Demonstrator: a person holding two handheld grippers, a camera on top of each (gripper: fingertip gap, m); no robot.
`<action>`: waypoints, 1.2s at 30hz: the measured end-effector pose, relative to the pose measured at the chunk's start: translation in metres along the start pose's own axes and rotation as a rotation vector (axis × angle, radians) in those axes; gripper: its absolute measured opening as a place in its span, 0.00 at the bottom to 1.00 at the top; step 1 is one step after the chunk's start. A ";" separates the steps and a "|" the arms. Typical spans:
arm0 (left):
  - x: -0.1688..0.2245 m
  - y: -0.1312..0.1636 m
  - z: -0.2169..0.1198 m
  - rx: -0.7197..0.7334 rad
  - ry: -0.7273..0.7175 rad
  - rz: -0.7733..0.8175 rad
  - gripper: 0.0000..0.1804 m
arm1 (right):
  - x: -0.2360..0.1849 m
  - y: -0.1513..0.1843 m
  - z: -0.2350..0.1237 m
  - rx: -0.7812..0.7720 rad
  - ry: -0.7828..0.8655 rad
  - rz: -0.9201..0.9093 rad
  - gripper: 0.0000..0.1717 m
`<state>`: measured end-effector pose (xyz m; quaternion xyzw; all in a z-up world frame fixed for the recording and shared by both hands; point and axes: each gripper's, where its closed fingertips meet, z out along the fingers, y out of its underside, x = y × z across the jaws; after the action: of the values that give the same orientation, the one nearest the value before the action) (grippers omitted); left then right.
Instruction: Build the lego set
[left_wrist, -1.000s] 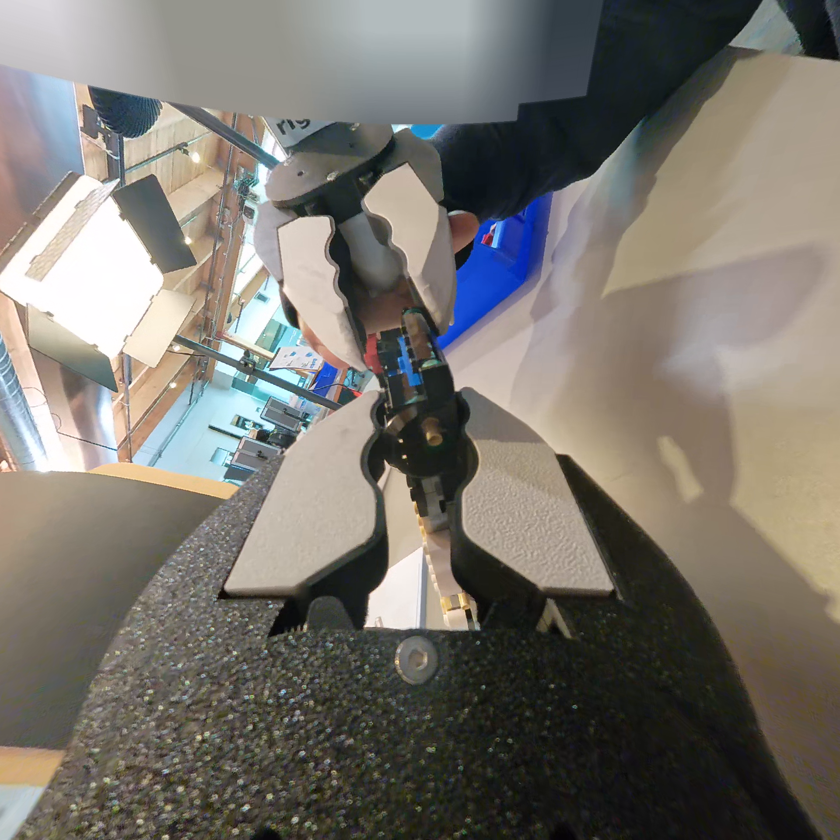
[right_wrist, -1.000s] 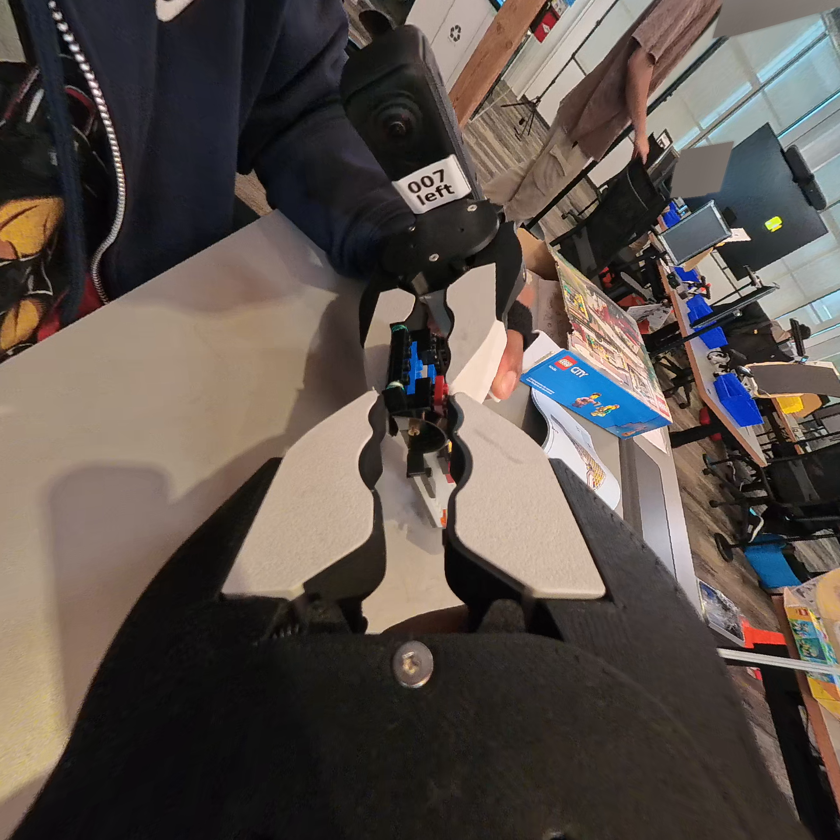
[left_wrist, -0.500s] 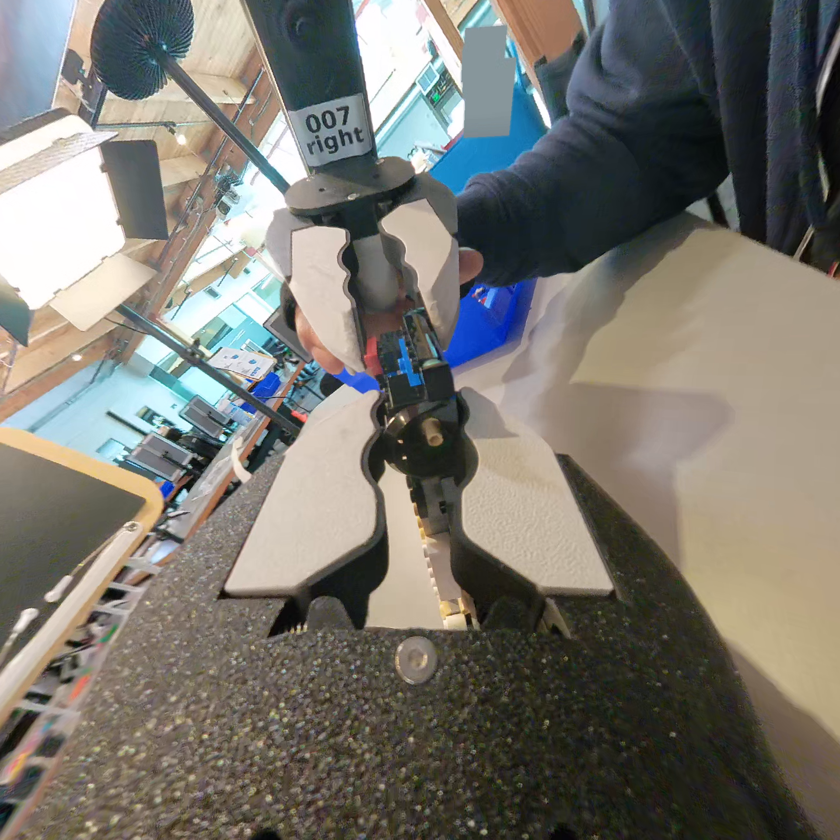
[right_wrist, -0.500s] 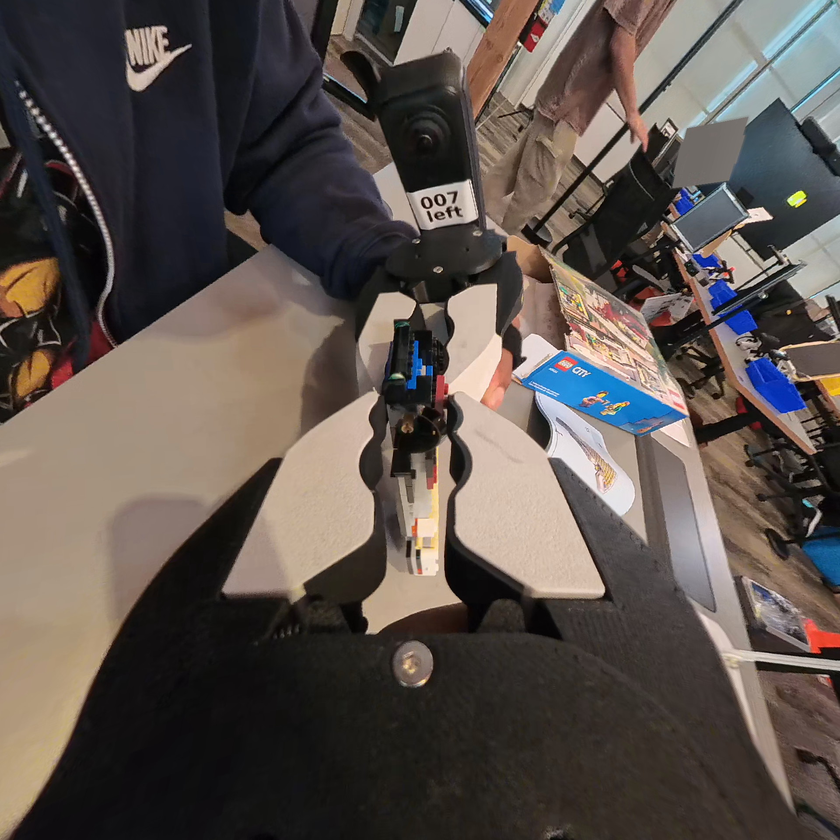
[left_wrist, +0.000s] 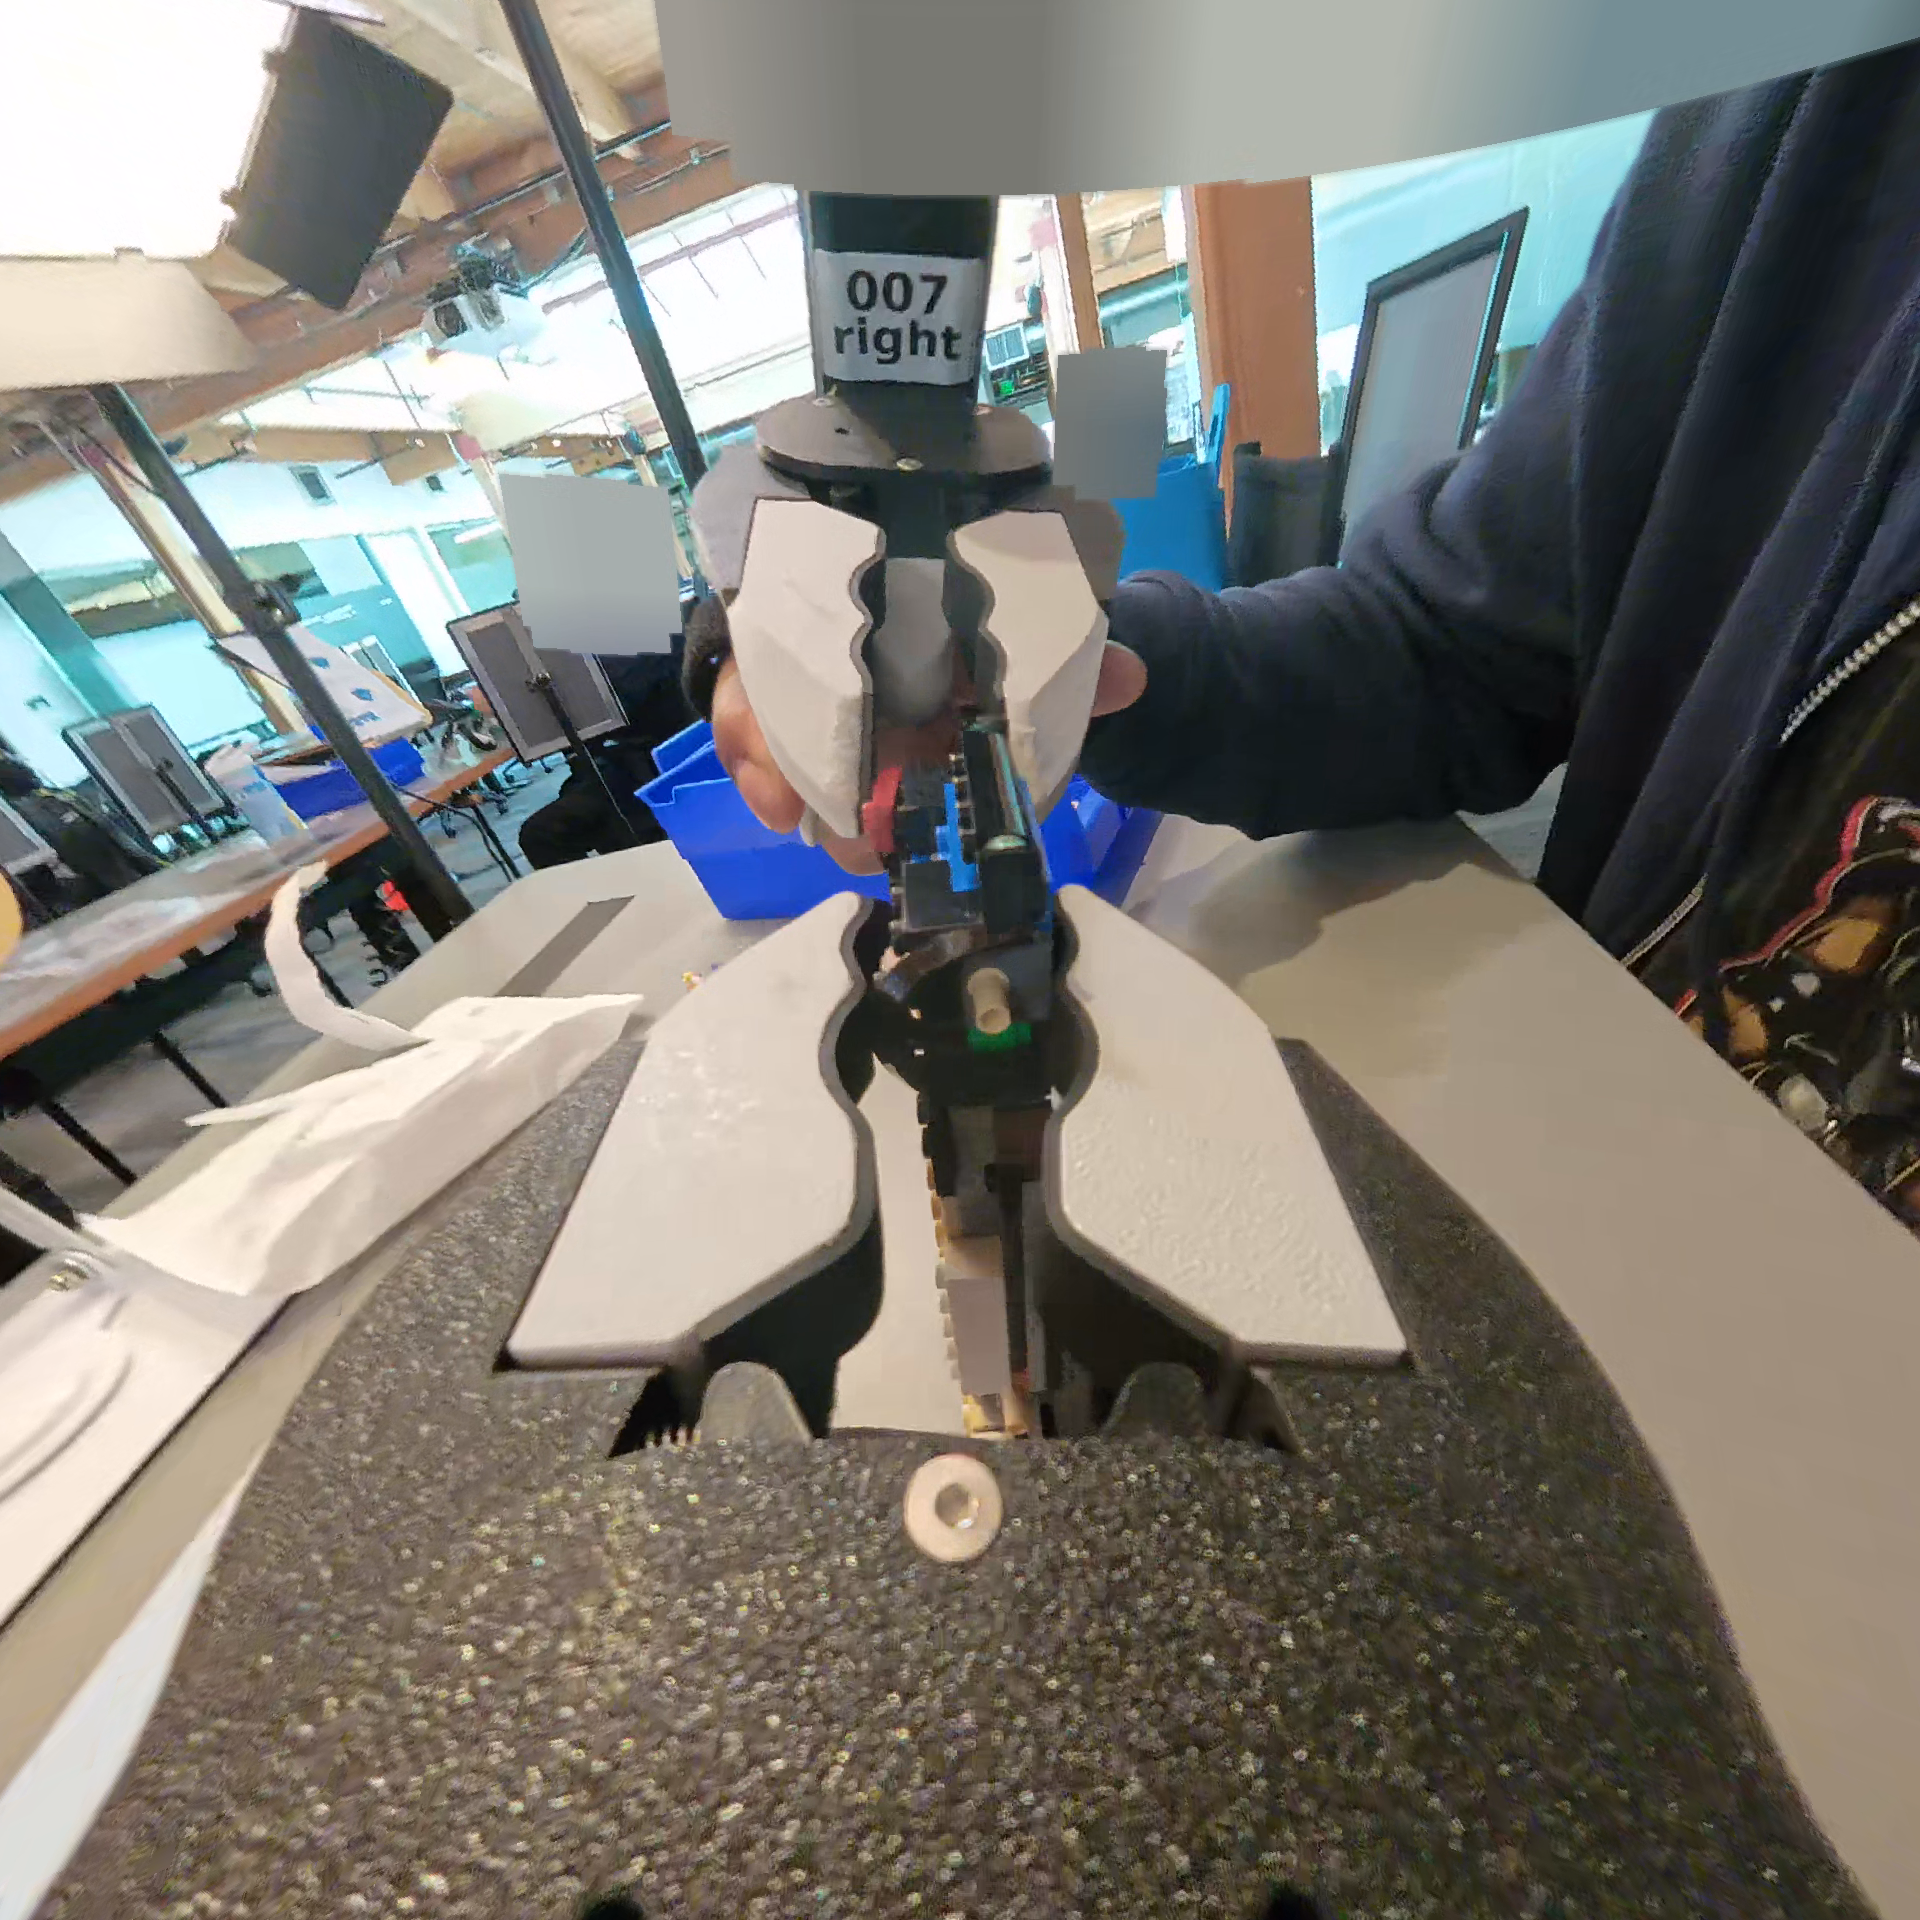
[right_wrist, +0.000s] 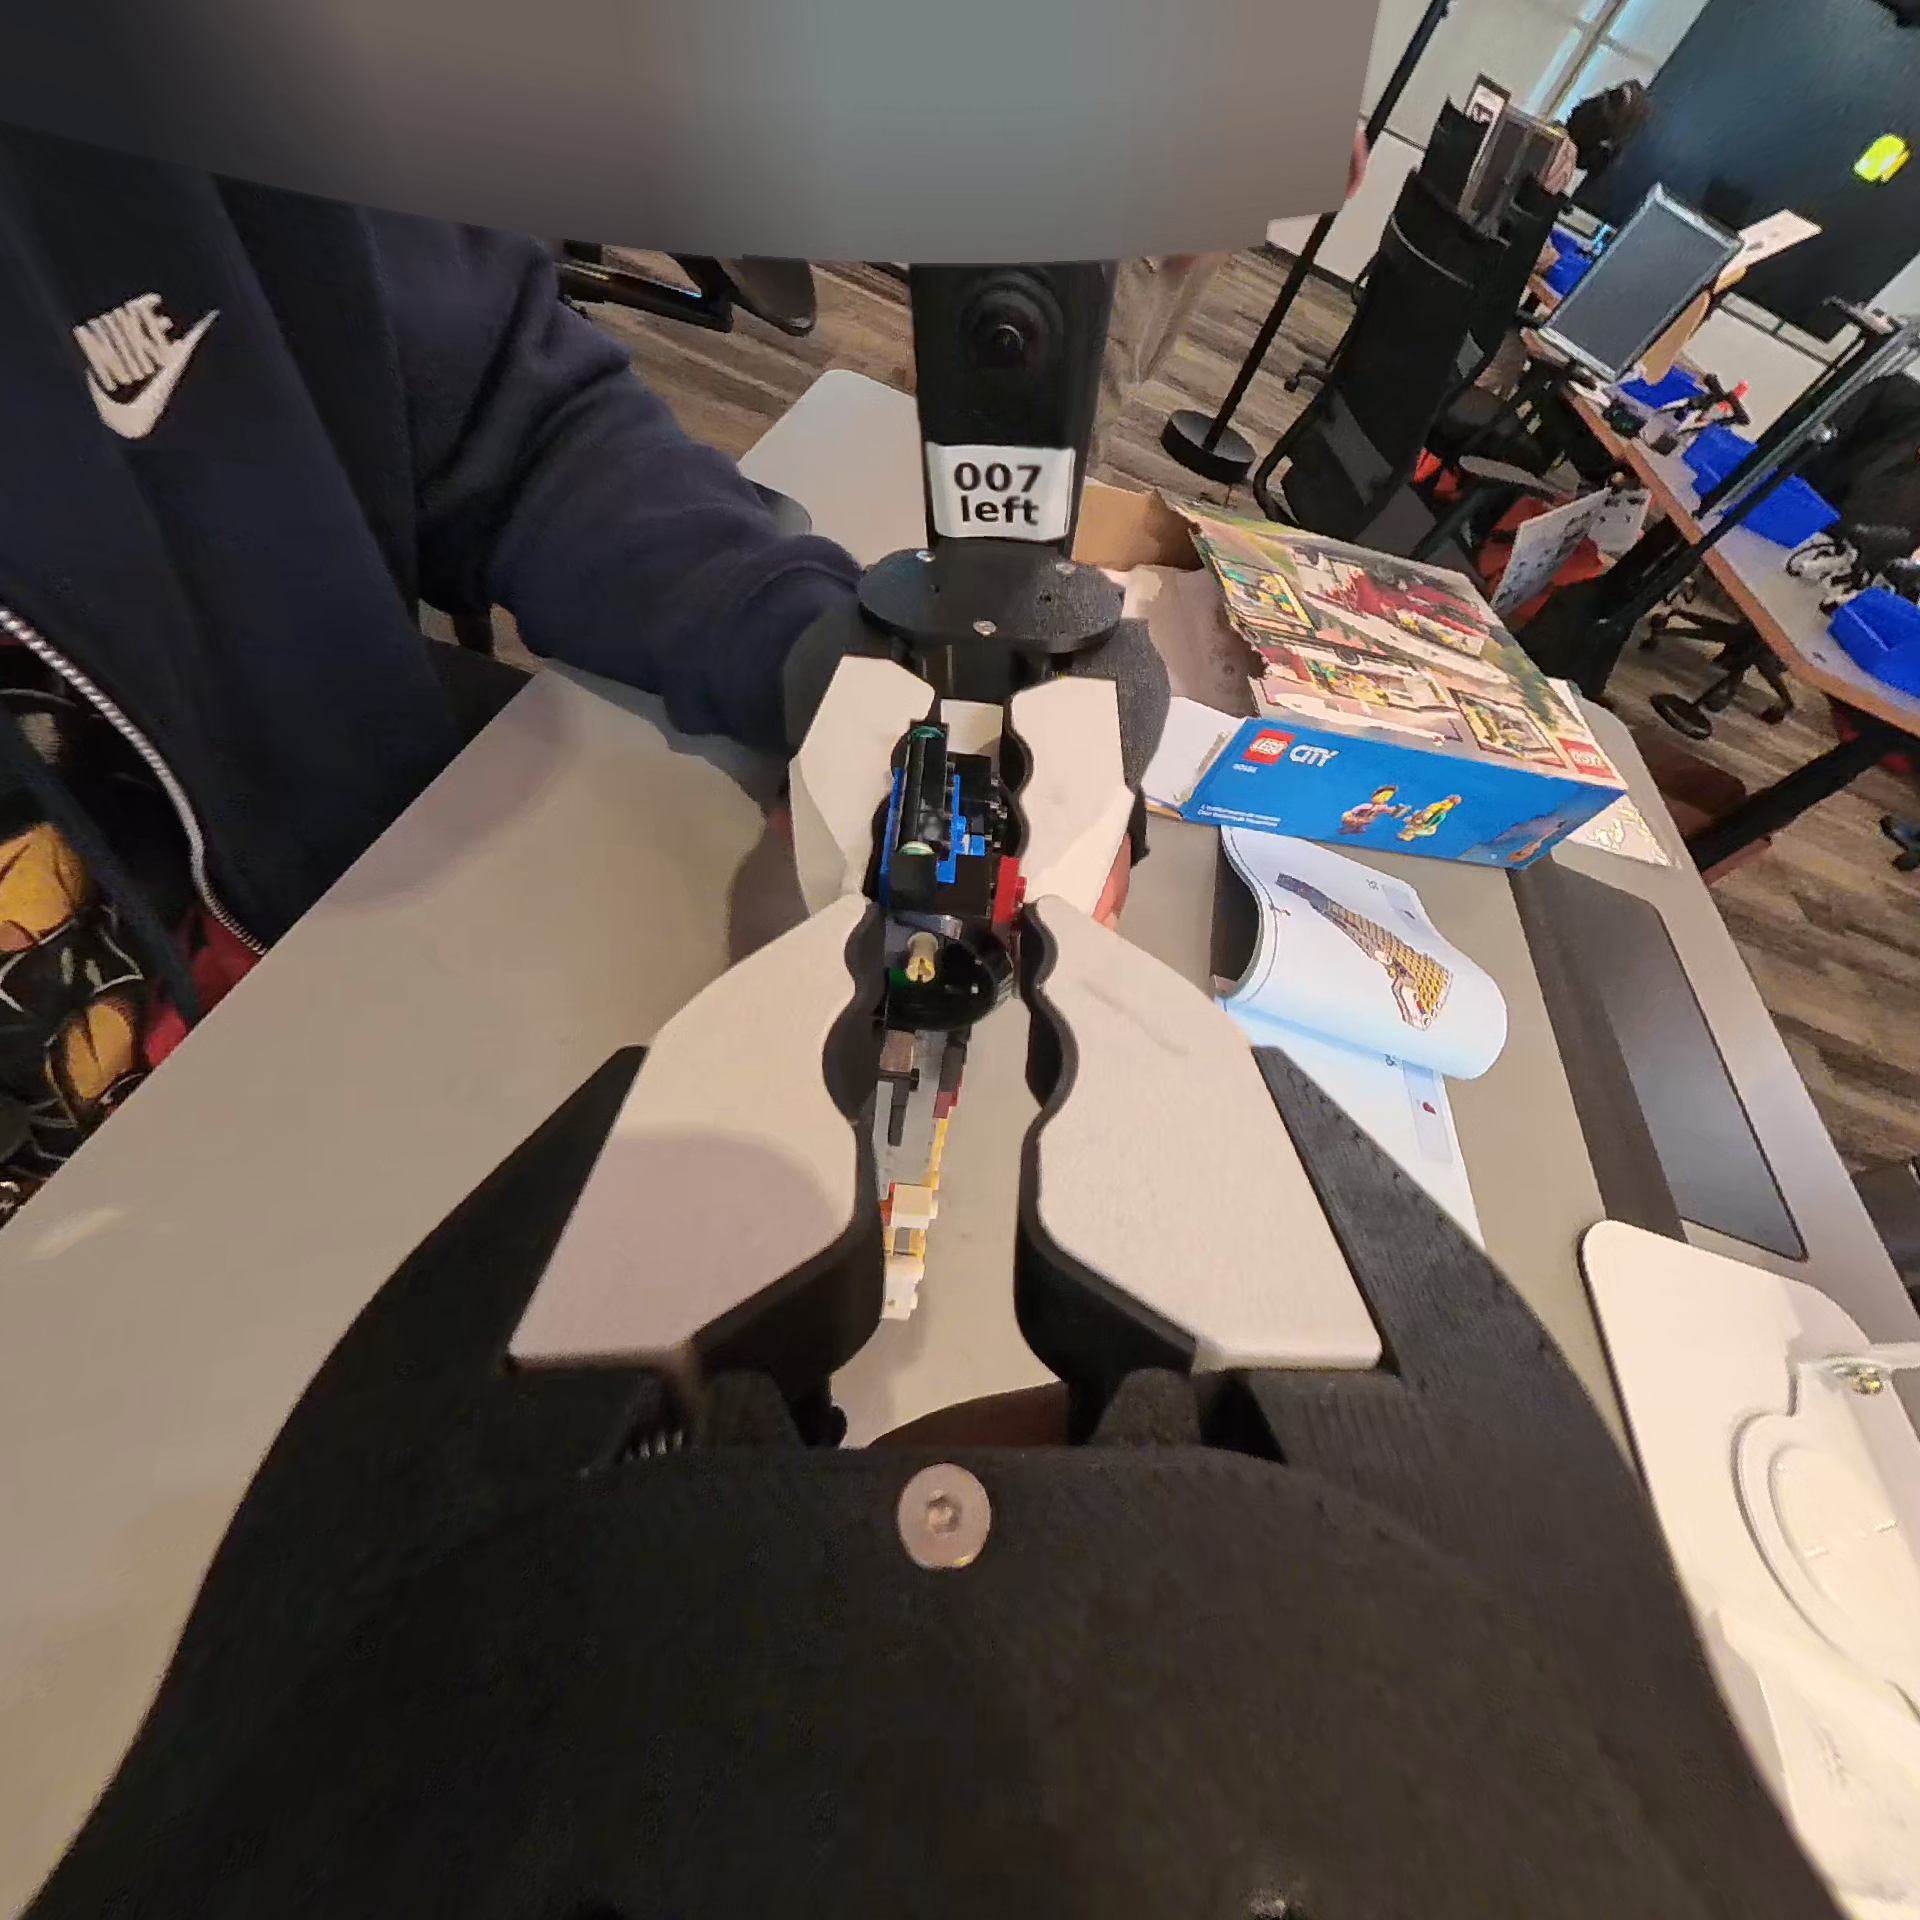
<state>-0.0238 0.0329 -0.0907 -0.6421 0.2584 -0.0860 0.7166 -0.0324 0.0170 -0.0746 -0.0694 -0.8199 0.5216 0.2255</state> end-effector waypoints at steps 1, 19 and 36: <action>-0.002 0.000 0.000 0.002 -0.002 -0.020 0.16 | 0.002 0.001 0.000 -0.002 0.008 0.004 0.13; -0.001 -0.008 -0.006 0.061 0.079 -0.252 0.17 | 0.002 0.007 0.002 0.035 -0.030 0.115 0.13; 0.008 -0.008 -0.007 0.003 0.082 -0.078 0.18 | -0.014 0.003 0.000 0.031 -0.093 0.096 0.14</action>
<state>-0.0191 0.0216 -0.0850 -0.6463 0.2624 -0.1406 0.7026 -0.0201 0.0129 -0.0815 -0.0812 -0.8171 0.5470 0.1630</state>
